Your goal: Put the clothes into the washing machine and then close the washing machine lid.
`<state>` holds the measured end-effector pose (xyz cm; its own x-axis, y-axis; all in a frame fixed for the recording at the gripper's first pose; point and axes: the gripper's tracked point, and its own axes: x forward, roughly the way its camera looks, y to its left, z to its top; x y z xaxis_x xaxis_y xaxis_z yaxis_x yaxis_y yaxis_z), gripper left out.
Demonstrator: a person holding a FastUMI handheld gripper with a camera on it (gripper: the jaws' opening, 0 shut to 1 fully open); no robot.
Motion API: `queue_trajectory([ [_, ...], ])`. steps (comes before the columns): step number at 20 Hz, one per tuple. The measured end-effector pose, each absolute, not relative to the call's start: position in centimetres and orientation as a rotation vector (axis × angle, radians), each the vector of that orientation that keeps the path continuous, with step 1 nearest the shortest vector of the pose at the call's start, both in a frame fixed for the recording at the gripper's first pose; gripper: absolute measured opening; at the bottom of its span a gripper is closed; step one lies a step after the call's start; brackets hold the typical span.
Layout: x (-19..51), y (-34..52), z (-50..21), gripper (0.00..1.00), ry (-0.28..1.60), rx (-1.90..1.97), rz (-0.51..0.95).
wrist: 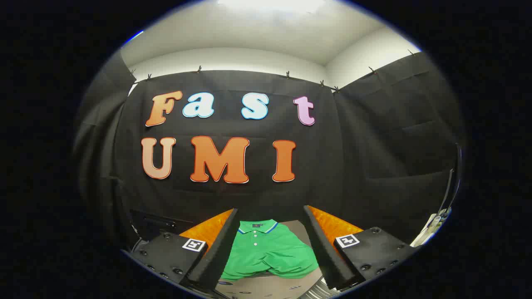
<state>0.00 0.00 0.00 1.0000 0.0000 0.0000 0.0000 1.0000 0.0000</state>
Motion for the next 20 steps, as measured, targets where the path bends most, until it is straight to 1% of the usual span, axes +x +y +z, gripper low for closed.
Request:
queue_trajectory([
  [20, -1.1, 0.6, 0.2, 0.98, 0.003, 0.047, 0.031],
])
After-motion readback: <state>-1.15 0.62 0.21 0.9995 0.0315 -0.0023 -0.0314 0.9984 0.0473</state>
